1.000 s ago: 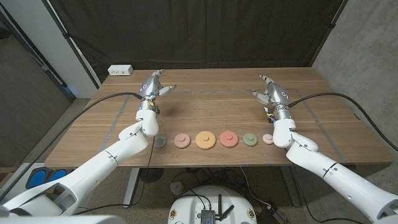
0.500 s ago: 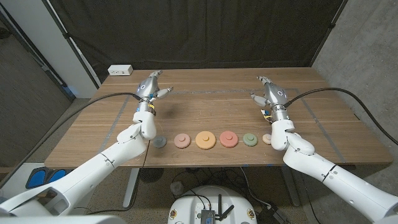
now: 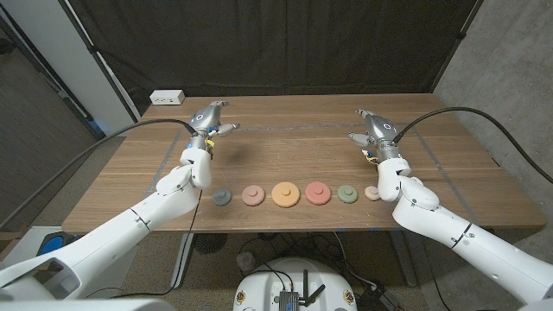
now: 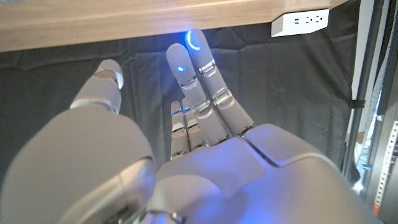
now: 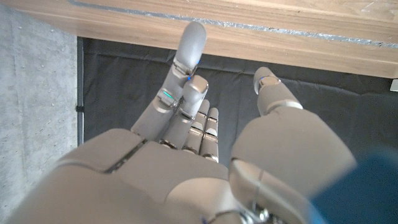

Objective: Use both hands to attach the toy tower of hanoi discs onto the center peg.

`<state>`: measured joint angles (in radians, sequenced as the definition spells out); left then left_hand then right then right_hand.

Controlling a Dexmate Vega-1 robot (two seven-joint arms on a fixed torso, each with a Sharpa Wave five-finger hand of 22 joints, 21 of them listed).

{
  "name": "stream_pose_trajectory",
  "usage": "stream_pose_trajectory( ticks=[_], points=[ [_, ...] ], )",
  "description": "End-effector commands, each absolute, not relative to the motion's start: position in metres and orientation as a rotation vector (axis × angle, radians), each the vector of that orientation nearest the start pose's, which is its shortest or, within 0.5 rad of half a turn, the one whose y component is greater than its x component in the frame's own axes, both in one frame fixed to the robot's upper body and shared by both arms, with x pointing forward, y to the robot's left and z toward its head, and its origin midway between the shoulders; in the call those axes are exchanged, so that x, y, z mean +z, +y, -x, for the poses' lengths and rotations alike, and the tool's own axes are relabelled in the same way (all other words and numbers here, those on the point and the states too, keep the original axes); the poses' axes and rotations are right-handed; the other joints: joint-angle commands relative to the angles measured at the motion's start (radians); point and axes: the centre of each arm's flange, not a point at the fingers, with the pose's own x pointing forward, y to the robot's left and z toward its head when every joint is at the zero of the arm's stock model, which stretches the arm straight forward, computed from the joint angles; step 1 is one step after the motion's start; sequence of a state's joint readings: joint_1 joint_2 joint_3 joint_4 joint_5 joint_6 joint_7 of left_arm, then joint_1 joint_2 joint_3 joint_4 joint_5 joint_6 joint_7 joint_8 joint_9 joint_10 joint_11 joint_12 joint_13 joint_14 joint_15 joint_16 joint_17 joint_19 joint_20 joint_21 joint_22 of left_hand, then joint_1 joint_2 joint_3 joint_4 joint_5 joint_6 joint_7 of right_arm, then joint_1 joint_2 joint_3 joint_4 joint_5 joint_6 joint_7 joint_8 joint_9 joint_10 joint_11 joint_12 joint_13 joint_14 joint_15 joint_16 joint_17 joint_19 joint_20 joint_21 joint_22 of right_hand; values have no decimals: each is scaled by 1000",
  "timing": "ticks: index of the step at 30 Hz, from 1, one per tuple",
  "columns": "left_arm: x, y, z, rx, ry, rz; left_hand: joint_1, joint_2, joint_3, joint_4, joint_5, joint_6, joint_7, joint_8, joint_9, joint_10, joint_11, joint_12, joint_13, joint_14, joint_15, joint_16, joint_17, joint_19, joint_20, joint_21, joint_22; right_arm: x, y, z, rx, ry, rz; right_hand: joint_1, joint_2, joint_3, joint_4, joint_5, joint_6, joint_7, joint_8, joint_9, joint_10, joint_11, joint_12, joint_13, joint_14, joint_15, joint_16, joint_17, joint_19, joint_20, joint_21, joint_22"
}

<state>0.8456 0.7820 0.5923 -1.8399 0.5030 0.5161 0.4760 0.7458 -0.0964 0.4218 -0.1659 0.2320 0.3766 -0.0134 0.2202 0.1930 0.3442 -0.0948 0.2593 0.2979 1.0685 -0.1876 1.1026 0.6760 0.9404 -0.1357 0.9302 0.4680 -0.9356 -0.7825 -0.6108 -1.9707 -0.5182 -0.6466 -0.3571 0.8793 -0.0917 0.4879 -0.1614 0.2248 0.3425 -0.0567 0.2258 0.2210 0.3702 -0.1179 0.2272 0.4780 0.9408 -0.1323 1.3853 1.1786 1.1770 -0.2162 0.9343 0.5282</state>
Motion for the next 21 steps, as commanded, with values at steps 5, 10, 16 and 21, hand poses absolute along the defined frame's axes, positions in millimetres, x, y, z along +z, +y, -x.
stream_pose_trajectory(
  ticks=[5, 10, 16, 21],
  points=[
    [49, 267, -578, 412, -518, -1322, 17, 5, -12, 0, 9, 15, 10, 1, 7, 23, -3, 12, 8, 1, -31, 11, -3, -1, -68, 12, 1, 5, -241, -561, -258, -417, 1203, -7, 21, -14, 5, 11, 21, 23, 9, 5, 27, 18, 7, 17, 45, -85, 21, 31, 15, -1, 37, 13],
    [51, 269, -582, 363, -491, -1321, 19, 7, -15, 0, 9, 27, 14, 4, 7, 32, -6, 14, 11, 1, -31, 15, -5, -2, -67, 16, -1, 11, -237, -561, -275, -373, 1267, -9, 23, -16, 6, 13, 26, 30, 11, 5, 33, 22, 8, 20, 61, -85, 34, 42, 22, -1, 49, 20],
    [51, 269, -580, 354, -466, -1349, 23, 10, -20, 1, 10, 29, 15, 2, 8, 31, -3, 13, 16, -1, -31, 22, -7, -7, -66, 19, -2, 13, -234, -566, -217, -319, 1287, -15, 22, -18, 8, 15, 12, 32, 4, 4, 31, 24, 6, 23, 58, -83, 34, 41, 9, 0, 45, 14],
    [51, 270, -580, 358, -462, -1351, 24, 12, -23, 2, 10, 27, 15, -1, 8, 26, -2, 10, 18, -3, -31, 25, -9, -14, -64, 21, -1, 15, -232, -565, -197, -317, 1290, -22, 24, -20, 10, 17, 14, 33, 5, 4, 7, 32, -5, 28, 34, -83, 16, 31, -6, 0, 44, 8]
  ],
)
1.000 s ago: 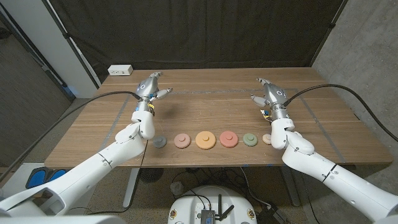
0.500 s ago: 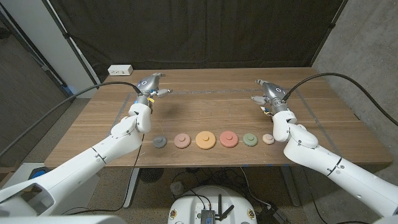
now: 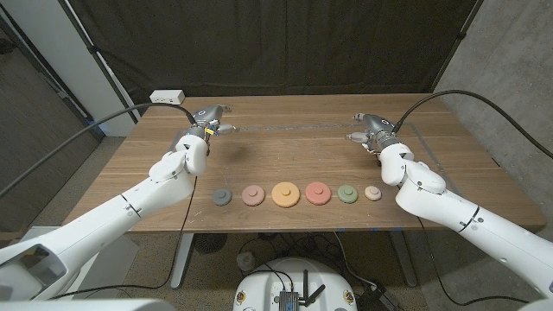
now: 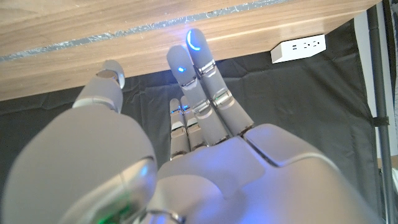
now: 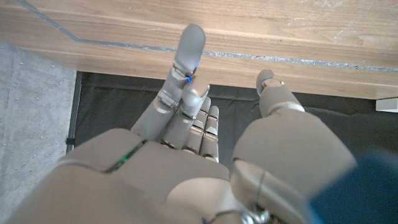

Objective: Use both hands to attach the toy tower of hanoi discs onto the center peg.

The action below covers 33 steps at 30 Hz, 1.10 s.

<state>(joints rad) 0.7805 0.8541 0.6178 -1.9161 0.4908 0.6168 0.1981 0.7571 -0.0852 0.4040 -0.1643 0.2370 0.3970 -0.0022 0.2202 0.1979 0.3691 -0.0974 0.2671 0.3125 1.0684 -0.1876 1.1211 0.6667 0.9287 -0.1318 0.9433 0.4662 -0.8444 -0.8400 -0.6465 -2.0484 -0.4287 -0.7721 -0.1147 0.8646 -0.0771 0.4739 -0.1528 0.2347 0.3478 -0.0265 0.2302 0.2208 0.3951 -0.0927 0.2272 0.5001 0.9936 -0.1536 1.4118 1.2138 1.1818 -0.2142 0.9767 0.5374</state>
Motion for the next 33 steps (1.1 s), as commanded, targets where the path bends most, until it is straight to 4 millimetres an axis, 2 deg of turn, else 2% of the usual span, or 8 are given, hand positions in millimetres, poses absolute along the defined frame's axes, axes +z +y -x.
stream_pose_trajectory(
  ticks=[1, 5, 14, 17, 24, 28, 33],
  points=[
    [50, 270, -579, 360, -463, -1351, 13, 1, -6, 0, 5, 6, 5, -1, 3, 1, 1, 2, 4, -5, -31, 5, -1, -2, -68, 8, 0, 15, -231, -565, -192, -320, 1290, -8, 10, -6, 2, 7, 11, 3, 1, 4, -20, 8, -6, 6, -18, -62, -9, -3, -13, -2, 1, -1],
    [50, 270, -578, 371, -470, -1346, 12, 3, -9, 2, 5, 8, 5, -1, 3, 1, 2, 1, 6, -6, -31, 6, -3, -2, -68, 10, -1, 15, -231, -566, -179, -319, 1286, -10, 12, -6, 2, 8, 26, 10, 6, 4, -32, 15, -12, 8, -25, -62, -15, -5, -18, -2, 3, -3],
    [46, 272, -577, 381, -476, -1337, 12, 6, -12, 3, 5, 10, 3, -2, 4, 4, 3, 2, 9, -6, -31, 10, -6, -2, -69, 13, -3, 10, -231, -567, -141, -318, 1302, -8, 23, -4, 1, 15, 56, 18, 16, 5, -23, 15, -11, 9, -41, -63, -30, -13, -25, -3, 6, -9],
    [45, 273, -577, 385, -471, -1337, 11, 8, -13, 4, 5, 13, 4, -2, 4, 7, 3, 2, 10, -7, -31, 11, -7, -2, -69, 15, -3, 8, -232, -566, -134, -311, 1309, -8, 28, -4, 0, 18, 67, 27, 19, 5, -18, 25, -9, 11, -48, -64, -38, -19, -29, -3, 6, -13],
    [43, 275, -575, 394, -470, -1330, 13, 15, -16, 5, 7, 18, 5, -3, 4, 12, 4, 2, 14, -7, -31, 18, -8, -4, -70, 19, -6, 7, -232, -560, -126, -319, 1311, -7, 33, -4, -2, 25, 38, 28, 6, 7, -16, 21, -9, 16, -34, -63, -26, -4, -29, -2, 15, -13],
    [42, 277, -575, 398, -474, -1316, 14, 17, -18, 5, 7, 18, 6, -3, 4, 14, 4, 2, 16, -10, -31, 17, -12, -4, -69, 21, -7, 6, -231, -557, -110, -326, 1298, -5, 32, -5, -5, 31, 45, 31, 8, 7, -14, 26, -9, 20, -47, -64, -39, -15, -30, -2, 20, -17],
    [40, 279, -575, 401, -470, -1303, 13, 20, -20, 6, 7, 21, 6, -3, 5, 16, 6, 3, 18, -10, -31, 20, -14, -6, -68, 22, -9, 5, -230, -551, -104, -333, 1293, -7, 33, -7, -5, 34, 49, 36, 8, 6, -15, 33, -11, 21, -27, -64, -24, -1, -23, -2, 30, -14]
  ],
)
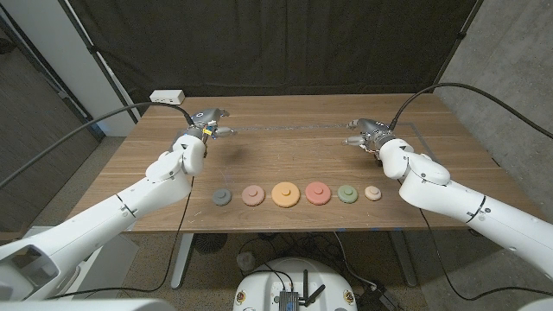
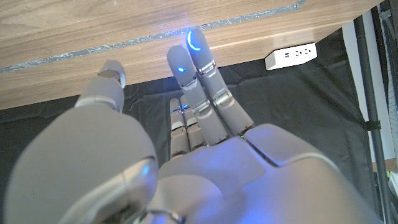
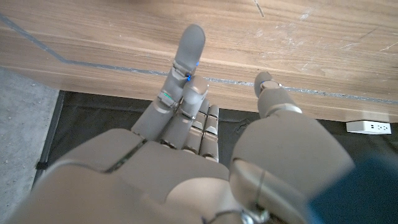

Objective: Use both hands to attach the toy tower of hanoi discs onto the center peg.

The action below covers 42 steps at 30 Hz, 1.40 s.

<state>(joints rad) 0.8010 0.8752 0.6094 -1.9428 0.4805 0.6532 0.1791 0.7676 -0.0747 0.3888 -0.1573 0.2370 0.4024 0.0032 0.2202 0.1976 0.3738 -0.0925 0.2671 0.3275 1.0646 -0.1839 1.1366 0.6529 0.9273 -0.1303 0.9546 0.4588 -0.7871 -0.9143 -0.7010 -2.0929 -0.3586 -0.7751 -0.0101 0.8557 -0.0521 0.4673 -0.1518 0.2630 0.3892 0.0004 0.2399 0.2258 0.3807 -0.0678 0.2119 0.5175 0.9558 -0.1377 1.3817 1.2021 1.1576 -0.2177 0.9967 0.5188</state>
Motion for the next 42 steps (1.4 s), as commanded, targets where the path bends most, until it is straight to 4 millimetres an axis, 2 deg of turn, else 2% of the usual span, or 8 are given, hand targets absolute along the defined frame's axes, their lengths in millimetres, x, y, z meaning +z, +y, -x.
stream_pose_trajectory(
  ticks=[1, 7, 13, 42],
  points=[
    [40, 279, -575, 401, -470, -1303, 3, 10, -5, -1, 7, 16, 1, -3, 5, 12, 1, 3, 3, -6, -35, 6, 1, -5, -70, 11, -1, 4, -230, -550, -103, -334, 1295, 2, 7, -1, -6, 7, 1, 9, -5, 1, -4, 10, 2, 3, 15, -80, 10, 13, 1, 1, 11, 4],
    [40, 279, -575, 406, -474, -1304, 3, 13, -9, -1, 8, 19, 1, -4, 5, 12, 1, 1, 6, -7, -35, 11, 0, -6, -69, 15, -4, -1, -231, -543, -95, -321, 1298, -1, 3, -3, -7, 11, -18, 9, -14, 0, -26, 10, -8, 2, 17, -79, 13, 17, -4, 1, 11, -2],
    [39, 280, -573, 409, -473, -1302, 3, 16, -12, -1, 8, 19, 0, -5, 5, 14, -1, 0, 9, -8, -35, 15, -2, -8, -69, 18, -6, -7, -233, -536, -96, -318, 1299, -2, 0, -4, -7, 15, -39, 12, -22, -1, -40, 11, -13, 1, -6, -79, -8, 0, -14, 1, 12, -8],
    [35, 286, -563, 420, -480, -1291, -3, 19, -28, 0, 7, 18, -2, -11, 6, 9, 2, -8, 21, -22, -34, 26, -13, -20, -66, 32, -12, -29, -240, -488, -101, -312, 1314, 6, 5, -8, -9, 28, -64, 12, -27, -1, -49, 15, -9, 7, -27, -80, -32, -11, -37, 2, 21, -27]
  ],
)
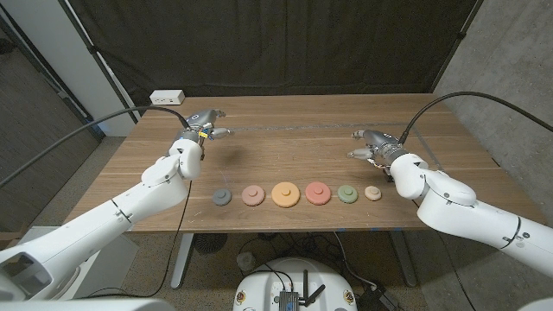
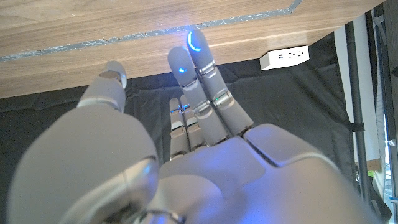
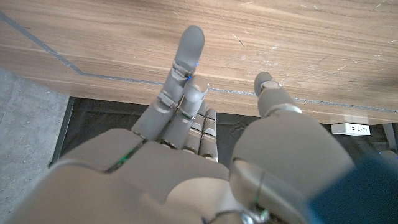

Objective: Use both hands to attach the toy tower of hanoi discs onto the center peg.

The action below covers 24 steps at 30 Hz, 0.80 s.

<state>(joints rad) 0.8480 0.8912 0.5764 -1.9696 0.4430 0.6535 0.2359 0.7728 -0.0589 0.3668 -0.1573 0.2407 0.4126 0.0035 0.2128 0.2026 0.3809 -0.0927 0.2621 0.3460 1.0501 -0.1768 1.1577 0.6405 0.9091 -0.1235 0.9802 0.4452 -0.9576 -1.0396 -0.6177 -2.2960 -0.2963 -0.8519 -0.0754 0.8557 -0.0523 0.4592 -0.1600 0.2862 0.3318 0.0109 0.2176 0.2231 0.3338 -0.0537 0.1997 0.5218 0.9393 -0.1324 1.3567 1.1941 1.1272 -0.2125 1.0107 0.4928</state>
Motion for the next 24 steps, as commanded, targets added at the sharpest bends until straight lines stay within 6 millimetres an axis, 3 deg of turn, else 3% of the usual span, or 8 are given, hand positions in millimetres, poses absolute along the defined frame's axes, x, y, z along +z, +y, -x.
stream_pose_trajectory(
  ticks=[1, 24],
  points=[
    [35, 286, -563, 420, -479, -1290, -8, 3, -6, 0, 3, 8, -2, -4, 1, 2, 2, -3, 3, -7, -42, 5, 0, -3, -72, 6, 2, -29, -240, -486, -99, -311, 1314, 6, 5, 0, -1, 5, -6, 2, -5, 2, -2, 1, 3, 3, -11, -85, -7, -3, -8, -4, 7, -2],
    [33, 289, -559, 420, -496, -1280, -17, 11, -17, 3, 2, 10, -1, -6, 1, 4, 2, -8, 11, -12, -42, 16, -7, -8, -70, 16, -7, -50, -236, -455, -97, -339, 1324, 23, 11, -10, -3, 14, -15, -1, -2, 3, -2, -1, 8, 12, -10, -85, -17, -8, -18, -3, 25, -19]
  ],
)
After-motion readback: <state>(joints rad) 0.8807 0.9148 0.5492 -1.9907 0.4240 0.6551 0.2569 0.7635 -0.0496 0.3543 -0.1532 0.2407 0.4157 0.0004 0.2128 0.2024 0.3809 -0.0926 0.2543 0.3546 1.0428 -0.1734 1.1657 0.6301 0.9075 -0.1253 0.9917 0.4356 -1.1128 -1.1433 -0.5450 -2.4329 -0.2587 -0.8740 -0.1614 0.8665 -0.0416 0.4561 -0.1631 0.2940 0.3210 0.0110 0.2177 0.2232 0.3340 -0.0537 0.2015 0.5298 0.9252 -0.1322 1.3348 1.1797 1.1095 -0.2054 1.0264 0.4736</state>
